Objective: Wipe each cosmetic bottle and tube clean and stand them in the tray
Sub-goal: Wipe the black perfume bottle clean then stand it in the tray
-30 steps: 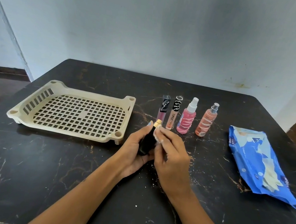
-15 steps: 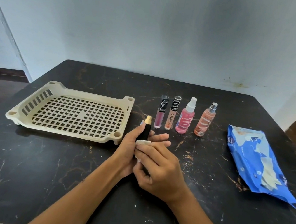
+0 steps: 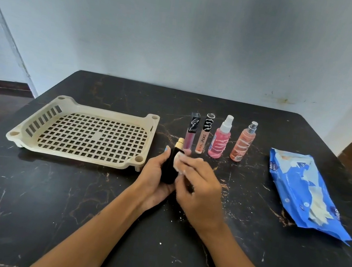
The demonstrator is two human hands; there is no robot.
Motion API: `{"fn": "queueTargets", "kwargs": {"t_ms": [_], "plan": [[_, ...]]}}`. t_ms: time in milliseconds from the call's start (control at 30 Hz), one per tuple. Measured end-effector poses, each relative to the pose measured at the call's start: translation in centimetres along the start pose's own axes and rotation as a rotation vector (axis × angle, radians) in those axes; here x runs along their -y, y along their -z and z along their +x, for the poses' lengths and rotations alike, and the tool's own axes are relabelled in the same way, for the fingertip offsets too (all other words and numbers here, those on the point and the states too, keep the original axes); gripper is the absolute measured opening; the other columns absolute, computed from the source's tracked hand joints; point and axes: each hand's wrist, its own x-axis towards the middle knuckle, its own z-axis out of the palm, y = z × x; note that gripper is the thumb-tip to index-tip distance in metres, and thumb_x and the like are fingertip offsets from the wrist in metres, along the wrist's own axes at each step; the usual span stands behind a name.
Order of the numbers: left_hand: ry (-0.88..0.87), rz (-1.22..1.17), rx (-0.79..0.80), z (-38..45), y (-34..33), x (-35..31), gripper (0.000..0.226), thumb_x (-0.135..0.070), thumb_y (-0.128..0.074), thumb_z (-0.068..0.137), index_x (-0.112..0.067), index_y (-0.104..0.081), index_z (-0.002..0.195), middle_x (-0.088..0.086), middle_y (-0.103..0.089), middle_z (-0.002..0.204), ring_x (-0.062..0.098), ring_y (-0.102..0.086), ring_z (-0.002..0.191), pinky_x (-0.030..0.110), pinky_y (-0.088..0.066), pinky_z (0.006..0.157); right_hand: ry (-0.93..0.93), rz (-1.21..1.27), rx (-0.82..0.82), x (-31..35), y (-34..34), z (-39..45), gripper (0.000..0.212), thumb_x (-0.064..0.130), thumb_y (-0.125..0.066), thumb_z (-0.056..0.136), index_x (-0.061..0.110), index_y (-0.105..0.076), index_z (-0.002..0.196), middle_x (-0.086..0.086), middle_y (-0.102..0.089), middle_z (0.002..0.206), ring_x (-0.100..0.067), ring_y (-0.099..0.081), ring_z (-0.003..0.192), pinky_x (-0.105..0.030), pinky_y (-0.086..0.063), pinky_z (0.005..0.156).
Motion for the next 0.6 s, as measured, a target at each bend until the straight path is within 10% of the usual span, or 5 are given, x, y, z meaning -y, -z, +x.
{"fn": "queueTargets", "kwargs": {"t_ms": [200,600], "plan": [[0.035,-0.04,0.003,0.1,-0.2,-0.1,0.053,-0.048,-0.026,0.098,-0.014,-0.067,0.097,0.02,-0.068,0.105,0.028,-0.068,0.093,0.038,-0.051,0.083,0.187,0.03,0.079,0.8,0.0,-0.5,0.018,-0.008,-0.064,0.066,-0.002,-0.073,0.08,-0.009,-0.071,0.091,-0.02,-0.066,0.083,-0.03,-0.055,0.076],[-0.117,0.419,0.183,-0.6,-0.3,0.1,0.03,-0.026,-0.059,0.084,-0.004,-0.066,0.102,0.012,-0.072,0.089,0.019,-0.07,0.079,0.027,-0.057,0.067,-0.192,0.027,-0.166,-0.5,0.7,0.3,0.027,0.003,-0.054,0.091,-0.002,-0.068,0.113,-0.002,-0.061,0.113,-0.016,-0.061,0.107,-0.023,-0.049,0.096]]}}
